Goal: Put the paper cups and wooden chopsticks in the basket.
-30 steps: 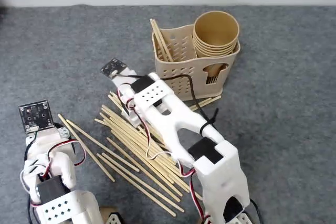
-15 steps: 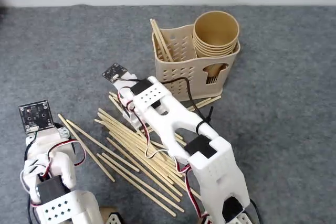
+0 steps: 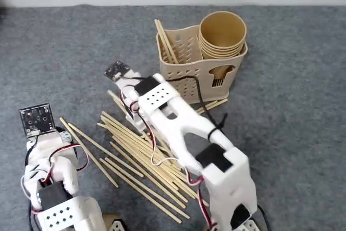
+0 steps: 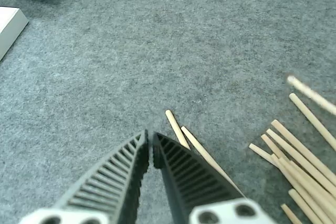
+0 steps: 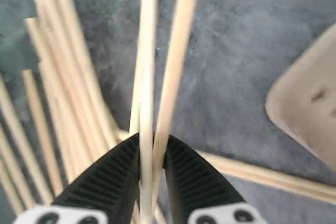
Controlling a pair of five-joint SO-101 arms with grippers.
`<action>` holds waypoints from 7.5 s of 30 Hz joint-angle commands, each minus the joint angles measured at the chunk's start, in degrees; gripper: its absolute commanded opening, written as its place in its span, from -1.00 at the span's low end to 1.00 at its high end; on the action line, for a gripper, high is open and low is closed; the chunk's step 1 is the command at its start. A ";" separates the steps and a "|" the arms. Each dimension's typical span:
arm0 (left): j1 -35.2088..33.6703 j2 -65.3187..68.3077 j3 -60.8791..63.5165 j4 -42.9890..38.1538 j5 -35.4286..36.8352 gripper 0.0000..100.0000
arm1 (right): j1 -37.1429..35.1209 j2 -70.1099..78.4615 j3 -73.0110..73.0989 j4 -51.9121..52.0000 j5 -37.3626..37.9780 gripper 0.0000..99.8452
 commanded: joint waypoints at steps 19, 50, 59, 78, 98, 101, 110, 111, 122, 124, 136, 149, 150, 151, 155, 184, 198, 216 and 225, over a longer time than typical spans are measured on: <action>-0.18 -0.70 -1.63 -1.32 0.53 -0.97 | 4.09 -29.85 -0.53 3.56 -0.62 -0.98; -0.18 -0.70 -1.63 -1.32 0.53 -0.97 | 4.00 -27.91 9.32 -0.66 -0.70 -0.75; -0.18 -0.70 -1.63 -1.32 0.53 -0.97 | 3.38 -11.56 10.90 -12.44 -0.44 -0.75; -0.18 -0.70 -1.63 -1.41 0.53 -0.97 | -0.84 -0.22 9.05 -16.04 -0.26 -0.75; -0.18 -0.70 -1.63 -1.41 0.53 -0.97 | -0.04 0.66 7.12 -13.67 2.81 -0.98; -0.18 -0.70 -1.63 -1.41 0.53 -0.97 | -0.13 -2.77 7.12 -11.38 2.73 -0.98; -0.18 -0.70 -1.63 -1.41 0.53 -0.97 | -0.48 -22.29 7.12 0.22 2.90 -0.98; -0.18 -0.70 -1.63 -1.41 0.53 -0.97 | -0.48 -24.66 7.12 1.10 2.90 -0.98; -0.18 -0.70 -1.63 -1.41 0.53 -0.97 | -0.04 -49.45 7.21 -0.40 2.55 -0.98; -0.18 -0.70 -1.63 -1.41 0.53 -0.97 | 0.04 -52.53 7.38 -3.03 2.55 -0.98; -0.18 -0.70 -1.54 -1.41 0.53 -0.97 | 11.21 -56.04 15.74 -30.02 2.46 -0.98; -0.18 -0.70 -1.54 -1.41 0.53 -0.97 | 18.07 -55.34 41.58 -74.86 2.46 -0.98; -0.18 -0.70 -1.54 -1.41 0.53 -0.97 | 18.07 -55.25 42.73 -76.18 2.37 -0.98; -0.18 -0.70 -1.54 -1.41 0.53 -0.97 | 18.07 -55.25 43.87 -77.41 2.37 -0.98; -0.18 -0.70 -1.54 -1.41 0.53 -0.97 | 18.07 -55.25 47.65 -82.24 2.37 -0.98; -0.09 -0.70 -1.54 -1.41 0.53 -0.97 | 20.44 -40.04 50.46 -100.35 2.46 -0.78; -0.09 -0.70 -1.54 -1.41 0.53 -0.97 | 20.00 -58.86 48.00 -65.71 -6.24 -0.70; -0.44 -0.70 -1.63 -1.85 0.53 -0.97 | 3.38 -57.10 40.09 -19.38 -8.88 -0.69; -0.44 -0.70 -1.54 -1.76 0.53 -0.97 | -2.15 -35.12 33.41 -18.77 -8.88 -0.69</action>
